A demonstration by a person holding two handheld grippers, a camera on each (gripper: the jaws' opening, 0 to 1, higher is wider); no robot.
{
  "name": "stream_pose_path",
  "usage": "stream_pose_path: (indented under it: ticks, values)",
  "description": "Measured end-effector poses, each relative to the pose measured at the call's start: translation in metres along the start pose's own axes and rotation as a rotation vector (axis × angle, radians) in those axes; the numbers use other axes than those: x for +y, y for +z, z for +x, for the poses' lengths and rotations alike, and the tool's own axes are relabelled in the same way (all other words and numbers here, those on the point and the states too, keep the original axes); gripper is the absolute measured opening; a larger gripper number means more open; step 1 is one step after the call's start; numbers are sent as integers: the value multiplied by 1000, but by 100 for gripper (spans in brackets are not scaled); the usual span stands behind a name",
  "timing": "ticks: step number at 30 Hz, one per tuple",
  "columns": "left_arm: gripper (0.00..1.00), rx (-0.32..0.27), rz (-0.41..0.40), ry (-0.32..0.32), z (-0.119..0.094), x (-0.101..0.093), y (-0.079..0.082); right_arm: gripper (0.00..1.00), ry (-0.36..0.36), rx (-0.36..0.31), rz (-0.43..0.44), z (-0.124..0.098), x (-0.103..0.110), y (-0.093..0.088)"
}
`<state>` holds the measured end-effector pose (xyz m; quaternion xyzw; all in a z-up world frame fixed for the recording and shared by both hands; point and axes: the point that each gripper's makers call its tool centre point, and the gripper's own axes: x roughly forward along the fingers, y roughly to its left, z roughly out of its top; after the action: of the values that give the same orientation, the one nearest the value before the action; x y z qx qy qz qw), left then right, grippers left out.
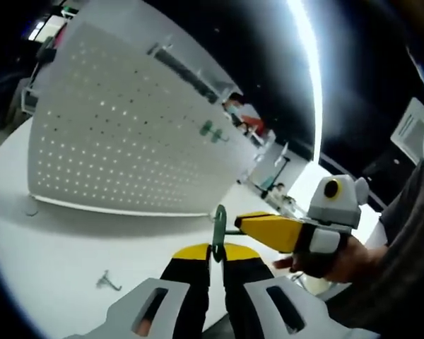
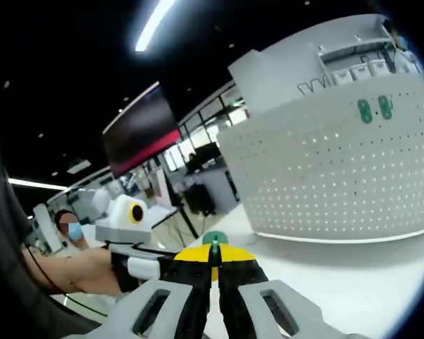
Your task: Insert the hook assembly into the mounting plate slot until the hook locks in place.
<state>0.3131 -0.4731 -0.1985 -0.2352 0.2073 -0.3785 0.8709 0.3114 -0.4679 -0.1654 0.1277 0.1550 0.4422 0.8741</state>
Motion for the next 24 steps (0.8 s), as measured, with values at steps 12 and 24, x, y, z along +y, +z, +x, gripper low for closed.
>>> stream_pose_path:
  ticks: [12,24]
  values:
    - [2,-9,8,15,1,0,2,2,13,-14,4,2,4,5]
    - [1,-15,71,46,-1,2,10,6,14,-9,43,0,7,11]
